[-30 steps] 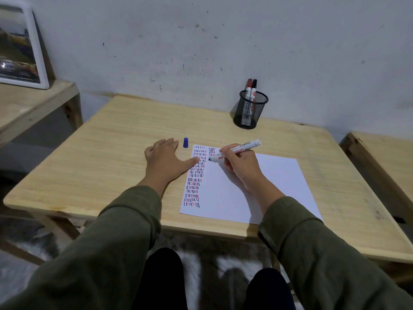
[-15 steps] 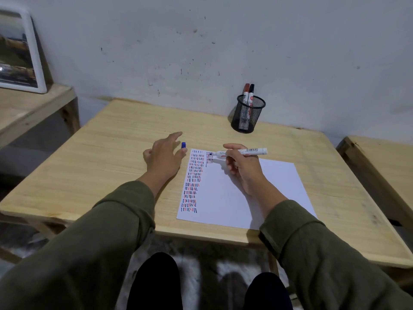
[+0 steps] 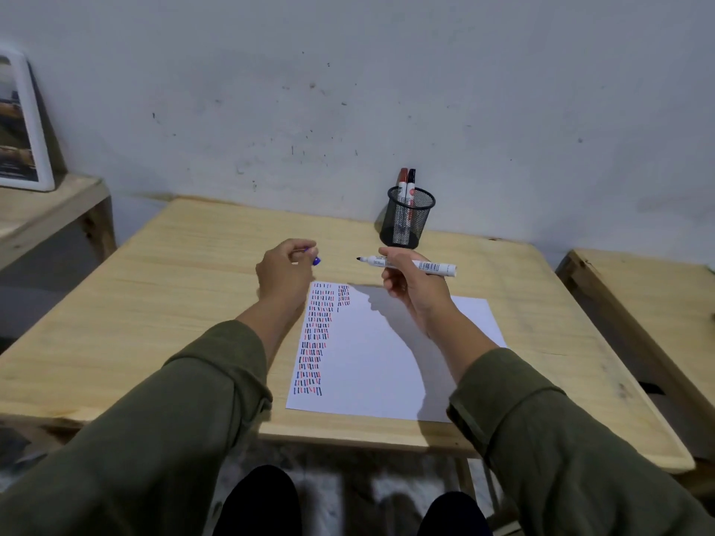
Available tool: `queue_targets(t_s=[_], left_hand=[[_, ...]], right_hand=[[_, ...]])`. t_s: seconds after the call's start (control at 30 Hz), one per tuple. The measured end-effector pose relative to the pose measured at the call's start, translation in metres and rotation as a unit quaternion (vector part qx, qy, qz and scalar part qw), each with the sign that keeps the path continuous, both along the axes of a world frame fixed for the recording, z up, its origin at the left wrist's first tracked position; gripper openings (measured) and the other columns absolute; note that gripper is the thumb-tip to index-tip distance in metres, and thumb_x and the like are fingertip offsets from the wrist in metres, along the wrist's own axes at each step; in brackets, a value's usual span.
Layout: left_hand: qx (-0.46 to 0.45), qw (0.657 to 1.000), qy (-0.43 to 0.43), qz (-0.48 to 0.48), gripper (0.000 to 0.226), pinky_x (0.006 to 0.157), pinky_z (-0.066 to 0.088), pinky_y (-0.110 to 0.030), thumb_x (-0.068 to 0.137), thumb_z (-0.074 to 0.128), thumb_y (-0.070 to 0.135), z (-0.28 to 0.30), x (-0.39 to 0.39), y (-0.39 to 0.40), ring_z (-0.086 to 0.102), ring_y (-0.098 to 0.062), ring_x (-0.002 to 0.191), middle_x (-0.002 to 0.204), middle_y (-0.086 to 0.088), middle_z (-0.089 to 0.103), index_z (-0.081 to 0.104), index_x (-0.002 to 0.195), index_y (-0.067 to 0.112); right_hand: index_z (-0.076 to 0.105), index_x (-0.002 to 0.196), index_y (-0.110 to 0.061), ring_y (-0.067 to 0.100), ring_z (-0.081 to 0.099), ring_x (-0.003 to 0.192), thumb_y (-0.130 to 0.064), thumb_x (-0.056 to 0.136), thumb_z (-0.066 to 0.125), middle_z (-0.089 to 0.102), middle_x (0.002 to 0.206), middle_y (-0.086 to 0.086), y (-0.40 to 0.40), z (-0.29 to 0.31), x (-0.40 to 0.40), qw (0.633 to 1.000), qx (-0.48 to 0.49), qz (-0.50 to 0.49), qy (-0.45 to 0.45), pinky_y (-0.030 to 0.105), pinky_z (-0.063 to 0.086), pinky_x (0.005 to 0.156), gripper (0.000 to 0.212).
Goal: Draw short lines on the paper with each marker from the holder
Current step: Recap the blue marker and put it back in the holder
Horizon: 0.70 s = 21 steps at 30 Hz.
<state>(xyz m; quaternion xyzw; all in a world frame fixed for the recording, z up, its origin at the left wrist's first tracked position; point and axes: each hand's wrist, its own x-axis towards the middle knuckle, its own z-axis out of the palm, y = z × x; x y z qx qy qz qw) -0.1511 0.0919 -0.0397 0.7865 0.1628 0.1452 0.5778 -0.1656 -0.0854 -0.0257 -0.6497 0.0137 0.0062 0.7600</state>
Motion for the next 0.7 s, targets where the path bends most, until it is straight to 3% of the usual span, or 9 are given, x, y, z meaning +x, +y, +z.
queue_targets(t_s=[0.07, 0.17, 0.23, 0.3, 0.5, 0.7], left_hand=[[-0.166, 0.986, 0.017, -0.003, 0.007, 0.082, 0.054, -0.033, 0.088, 0.062, 0.029, 0.014, 0.001, -0.011, 0.065, -0.015, 0.079, 0.085, 0.013, 0.066, 0.07, 0.087, 0.029], [-0.252, 0.967, 0.029, -0.037, 0.007, 0.073, 0.049, -0.028, 0.087, 0.064, 0.03, 0.027, 0.007, -0.023, 0.064, -0.013, 0.096, 0.092, 0.007, 0.068, 0.07, 0.085, 0.027], [-0.278, 0.959, 0.038, -0.052, 0.015, 0.059, 0.04, -0.024, 0.089, 0.062, 0.029, 0.033, 0.01, -0.029, 0.063, -0.008, 0.095, 0.096, 0.005, 0.068, 0.07, 0.1, 0.022], [-0.304, 0.95, 0.051, -0.057, 0.025, 0.055, 0.036, -0.023, 0.089, 0.062, 0.029, 0.04, 0.009, -0.033, 0.063, -0.006, 0.09, 0.092, 0.006, 0.068, 0.068, 0.11, 0.018], [-0.322, 0.943, 0.052, -0.064, 0.028, 0.078, 0.039, -0.021, 0.089, 0.063, 0.026, 0.051, 0.007, -0.039, 0.058, 0.001, 0.072, 0.079, 0.008, 0.064, 0.068, 0.112, 0.012], [-0.337, 0.937, 0.044, -0.08, 0.031, 0.077, 0.04, -0.019, 0.088, 0.065, 0.026, 0.056, 0.002, -0.048, 0.058, 0.001, 0.07, 0.078, 0.008, 0.063, 0.067, 0.112, 0.008]], right_hand=[[0.07, 0.091, -0.014, 0.011, 0.05, 0.053, -0.012, 0.09, 0.055, 0.057, 0.065, 0.004, 0.002, 0.009, 0.002, 1.0, 0.008, 0.005, -0.016, 0.019, 0.042, 0.052, 0.015], [0.069, 0.089, -0.012, 0.01, 0.051, 0.052, -0.011, 0.09, 0.054, 0.057, 0.064, 0.004, 0.003, 0.024, 0.003, 0.999, 0.017, 0.012, -0.036, 0.018, 0.042, 0.05, 0.015], [0.069, 0.09, -0.011, 0.011, 0.05, 0.052, -0.011, 0.091, 0.054, 0.057, 0.064, 0.004, 0.003, 0.031, 0.003, 0.999, 0.015, 0.014, -0.046, 0.019, 0.04, 0.051, 0.015], [0.068, 0.092, -0.01, 0.011, 0.05, 0.053, -0.011, 0.091, 0.053, 0.056, 0.065, 0.004, 0.001, 0.035, 0.004, 0.998, 0.012, 0.015, -0.052, 0.02, 0.04, 0.052, 0.015], [0.069, 0.09, -0.01, 0.013, 0.05, 0.054, -0.009, 0.09, 0.054, 0.057, 0.065, 0.004, -0.005, 0.042, 0.0, 0.998, 0.011, 0.011, -0.053, 0.021, 0.04, 0.054, 0.015], [0.069, 0.092, -0.009, 0.013, 0.05, 0.055, -0.01, 0.089, 0.055, 0.057, 0.067, 0.005, -0.005, 0.044, -0.001, 0.998, 0.004, 0.01, -0.06, 0.022, 0.04, 0.054, 0.014]])
